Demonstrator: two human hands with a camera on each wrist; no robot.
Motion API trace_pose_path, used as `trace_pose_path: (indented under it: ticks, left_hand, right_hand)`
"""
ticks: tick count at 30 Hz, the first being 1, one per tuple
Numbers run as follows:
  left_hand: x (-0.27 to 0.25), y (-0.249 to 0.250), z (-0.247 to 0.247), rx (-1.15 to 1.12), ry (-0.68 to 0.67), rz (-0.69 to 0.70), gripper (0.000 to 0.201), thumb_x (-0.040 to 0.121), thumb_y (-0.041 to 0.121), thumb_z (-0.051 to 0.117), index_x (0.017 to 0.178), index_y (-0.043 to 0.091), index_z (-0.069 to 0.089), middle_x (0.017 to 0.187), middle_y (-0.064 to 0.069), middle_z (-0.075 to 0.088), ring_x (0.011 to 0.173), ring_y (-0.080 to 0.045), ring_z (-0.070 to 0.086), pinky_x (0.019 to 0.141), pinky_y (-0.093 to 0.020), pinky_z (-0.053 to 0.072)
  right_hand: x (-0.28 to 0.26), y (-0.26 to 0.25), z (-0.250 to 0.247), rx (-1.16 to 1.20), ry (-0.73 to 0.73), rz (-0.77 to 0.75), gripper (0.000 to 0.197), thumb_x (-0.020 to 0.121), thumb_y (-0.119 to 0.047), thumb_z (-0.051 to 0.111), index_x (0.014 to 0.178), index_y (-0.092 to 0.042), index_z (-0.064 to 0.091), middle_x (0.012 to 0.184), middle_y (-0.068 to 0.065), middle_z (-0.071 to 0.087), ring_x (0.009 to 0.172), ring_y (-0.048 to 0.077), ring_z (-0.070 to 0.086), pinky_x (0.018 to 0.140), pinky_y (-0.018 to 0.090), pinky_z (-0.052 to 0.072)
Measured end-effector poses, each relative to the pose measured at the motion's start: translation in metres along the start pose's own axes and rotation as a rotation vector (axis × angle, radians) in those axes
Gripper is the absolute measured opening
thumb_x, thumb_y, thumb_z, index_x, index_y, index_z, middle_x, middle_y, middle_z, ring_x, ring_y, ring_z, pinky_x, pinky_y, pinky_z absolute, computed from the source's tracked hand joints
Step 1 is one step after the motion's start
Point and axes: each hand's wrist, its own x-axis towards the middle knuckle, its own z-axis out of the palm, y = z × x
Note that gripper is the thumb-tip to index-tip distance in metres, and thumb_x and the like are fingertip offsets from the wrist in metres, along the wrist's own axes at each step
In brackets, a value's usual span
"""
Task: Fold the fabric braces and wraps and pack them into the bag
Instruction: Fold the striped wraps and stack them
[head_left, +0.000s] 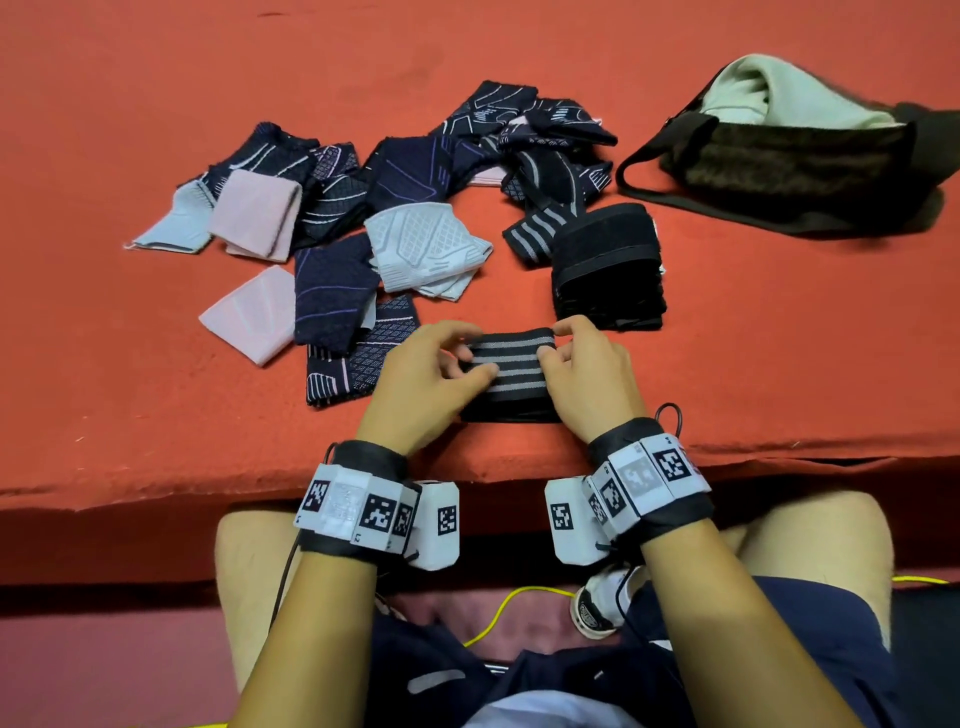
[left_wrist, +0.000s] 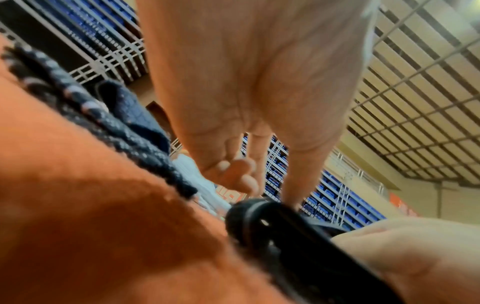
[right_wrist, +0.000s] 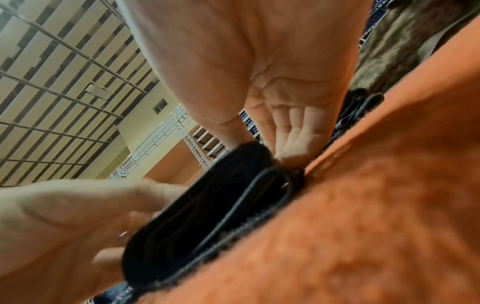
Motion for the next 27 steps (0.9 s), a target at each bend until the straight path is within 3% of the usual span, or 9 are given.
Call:
trace_pose_path:
  ticks: [2, 5, 7, 13, 17, 22, 27]
  left_hand:
    - [0.001, -0.007, -0.006, 0.115, 0.042, -0.047, 0.034, 0.083, 0.031, 0.077, 0.113, 0.025, 0.065, 0.096, 0.003, 0.061, 0.069, -0.009, 0.059, 0.076, -0.028, 0.051]
    - [0.002, -0.011, -0.007, 0.082, -0.033, -0.147, 0.037, 0.084, 0.037, 0.075, 0.117, 0.025, 0.061, 0.094, 0.004, 0.065, 0.073, -0.012, 0.065, 0.083, -0.039, 0.056]
    - [0.004, -0.012, -0.006, 0.097, -0.068, -0.142, 0.039, 0.085, 0.040, 0.074, 0.119, 0.027, 0.060, 0.087, 0.005, 0.068, 0.076, -0.015, 0.066, 0.086, -0.044, 0.055]
    - [0.009, -0.011, -0.008, 0.137, -0.104, -0.154, 0.038, 0.085, 0.039, 0.073, 0.119, 0.030, 0.059, 0.079, 0.005, 0.071, 0.079, -0.015, 0.068, 0.086, -0.044, 0.054]
    - [0.007, -0.002, -0.006, 0.210, -0.128, -0.144, 0.051, 0.090, 0.037, 0.067, 0.136, 0.024, 0.048, 0.082, 0.005, 0.070, 0.084, -0.016, 0.067, 0.088, -0.042, 0.053]
    - [0.008, 0.005, -0.002, 0.134, -0.139, -0.157, 0.059, 0.092, 0.032, 0.066, 0.144, 0.020, 0.041, 0.085, 0.000, 0.069, 0.085, -0.018, 0.067, 0.088, -0.041, 0.052]
    - [0.014, 0.010, 0.009, -0.119, -0.202, -0.221, 0.072, 0.078, 0.036, 0.071, 0.141, 0.019, 0.041, 0.082, -0.002, 0.064, 0.088, -0.031, 0.072, 0.087, -0.054, 0.057]
  right_hand:
    - [0.001, 0.001, -0.001, -0.028, 0.010, 0.008, 0.029, 0.099, -0.023, 0.051, 0.125, -0.012, 0.057, 0.105, 0.008, 0.068, 0.102, 0.025, 0.060, 0.085, 0.033, 0.045]
    - [0.001, 0.001, -0.001, -0.073, 0.009, 0.012, 0.027, 0.098, -0.022, 0.052, 0.122, -0.011, 0.059, 0.113, 0.009, 0.063, 0.107, 0.025, 0.056, 0.092, 0.035, 0.043]
    - [0.001, 0.000, -0.002, -0.086, 0.002, 0.026, 0.024, 0.097, -0.022, 0.053, 0.118, -0.010, 0.059, 0.114, 0.010, 0.062, 0.107, 0.026, 0.056, 0.092, 0.036, 0.043]
    - [-0.005, -0.003, -0.006, -0.155, 0.004, 0.022, 0.022, 0.098, -0.026, 0.050, 0.091, -0.007, 0.057, 0.096, 0.013, 0.063, 0.092, 0.032, 0.057, 0.078, 0.040, 0.046]
    - [-0.004, -0.005, -0.008, -0.212, -0.077, 0.117, 0.027, 0.096, -0.034, 0.045, 0.080, -0.012, 0.049, 0.093, 0.016, 0.063, 0.082, 0.034, 0.053, 0.070, 0.037, 0.039]
    - [-0.004, -0.004, -0.014, -0.095, -0.100, 0.130, 0.027, 0.098, -0.035, 0.045, 0.088, -0.010, 0.049, 0.094, 0.015, 0.064, 0.086, 0.034, 0.057, 0.072, 0.038, 0.041]
    - [-0.004, 0.002, -0.030, 0.030, -0.033, 0.114, 0.024, 0.098, -0.034, 0.051, 0.101, -0.010, 0.048, 0.085, 0.005, 0.060, 0.086, 0.030, 0.059, 0.072, 0.038, 0.044]
